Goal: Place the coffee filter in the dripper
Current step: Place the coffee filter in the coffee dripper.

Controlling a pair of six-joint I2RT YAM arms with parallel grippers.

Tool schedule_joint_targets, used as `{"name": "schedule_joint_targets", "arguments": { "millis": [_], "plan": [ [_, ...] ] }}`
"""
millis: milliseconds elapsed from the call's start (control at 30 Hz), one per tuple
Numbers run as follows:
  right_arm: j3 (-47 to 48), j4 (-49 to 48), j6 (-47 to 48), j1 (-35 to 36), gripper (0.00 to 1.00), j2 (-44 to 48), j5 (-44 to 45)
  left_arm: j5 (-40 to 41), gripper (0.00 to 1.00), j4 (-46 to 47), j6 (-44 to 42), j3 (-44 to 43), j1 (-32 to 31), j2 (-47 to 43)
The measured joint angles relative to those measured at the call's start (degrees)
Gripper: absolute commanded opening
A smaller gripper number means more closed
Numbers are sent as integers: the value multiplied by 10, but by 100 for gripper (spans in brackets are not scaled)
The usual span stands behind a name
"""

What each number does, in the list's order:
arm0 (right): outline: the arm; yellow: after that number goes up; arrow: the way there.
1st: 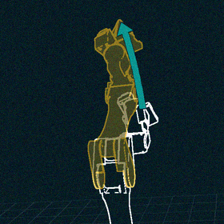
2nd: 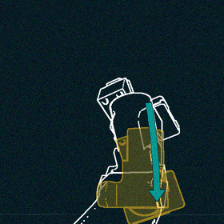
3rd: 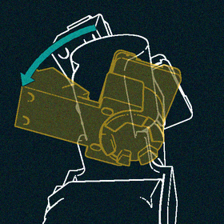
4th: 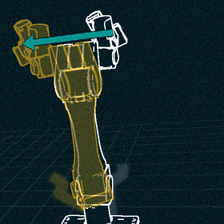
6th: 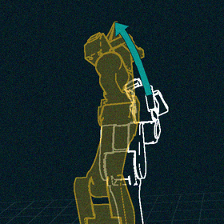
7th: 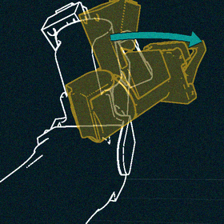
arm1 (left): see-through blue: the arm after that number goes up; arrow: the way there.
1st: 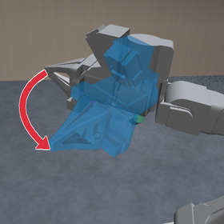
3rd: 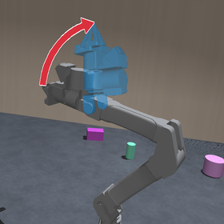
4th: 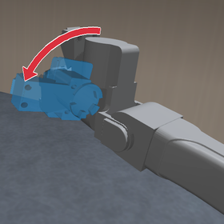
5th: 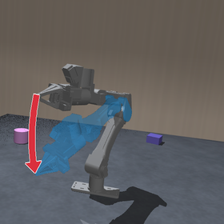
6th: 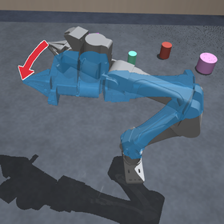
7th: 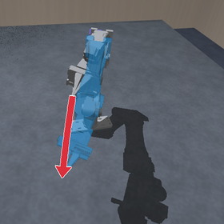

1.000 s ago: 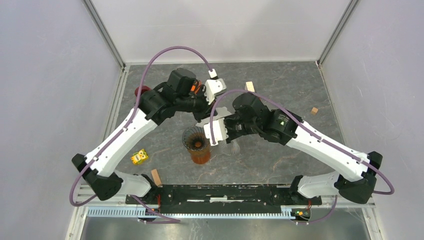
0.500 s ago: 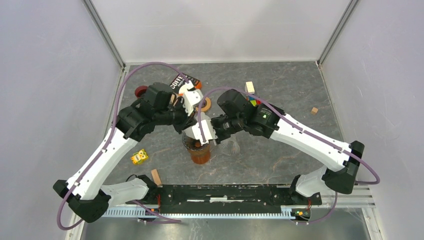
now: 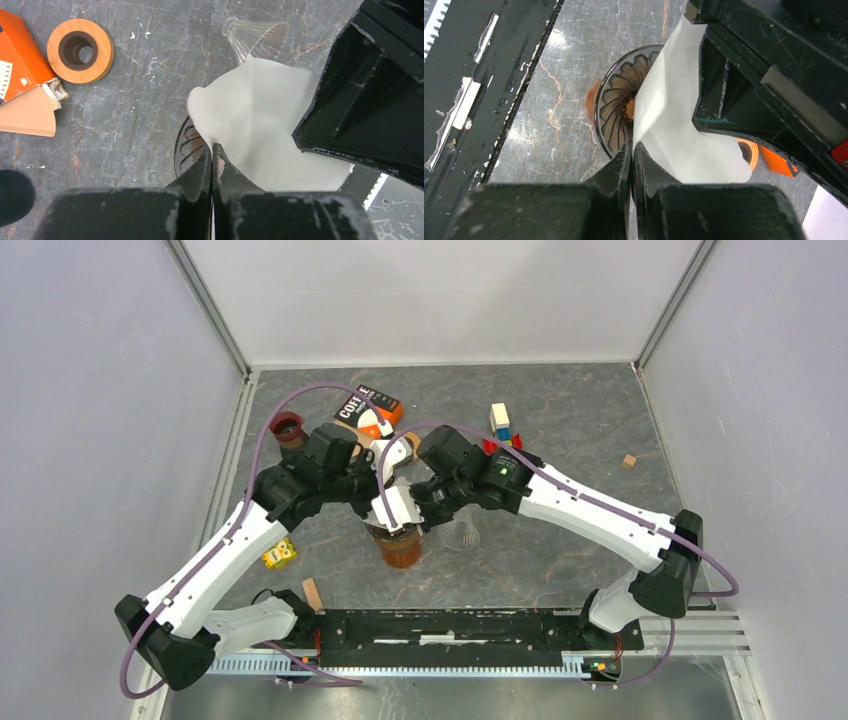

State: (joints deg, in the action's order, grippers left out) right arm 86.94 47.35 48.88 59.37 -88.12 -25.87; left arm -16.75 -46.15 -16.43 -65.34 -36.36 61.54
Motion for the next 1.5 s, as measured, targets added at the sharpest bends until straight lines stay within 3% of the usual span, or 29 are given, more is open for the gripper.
{"name": "schedule_joint_targets", "arguments": {
  "millis": [467, 800, 1267, 1500],
  "plan": [
    [1, 7, 0, 23, 34, -1, 16, 2, 12, 17, -1, 20, 0, -6],
    [4, 16, 4, 40, 51, -20, 21, 3, 35, 22, -2, 31, 0, -11],
    [-19, 0, 7, 72, 55, -31, 101, 42, 61, 40, -35, 49, 0, -11],
    [-36, -16, 12, 74, 52, -31, 126, 42, 64, 48, -45, 50, -1, -11]
  ]
}}
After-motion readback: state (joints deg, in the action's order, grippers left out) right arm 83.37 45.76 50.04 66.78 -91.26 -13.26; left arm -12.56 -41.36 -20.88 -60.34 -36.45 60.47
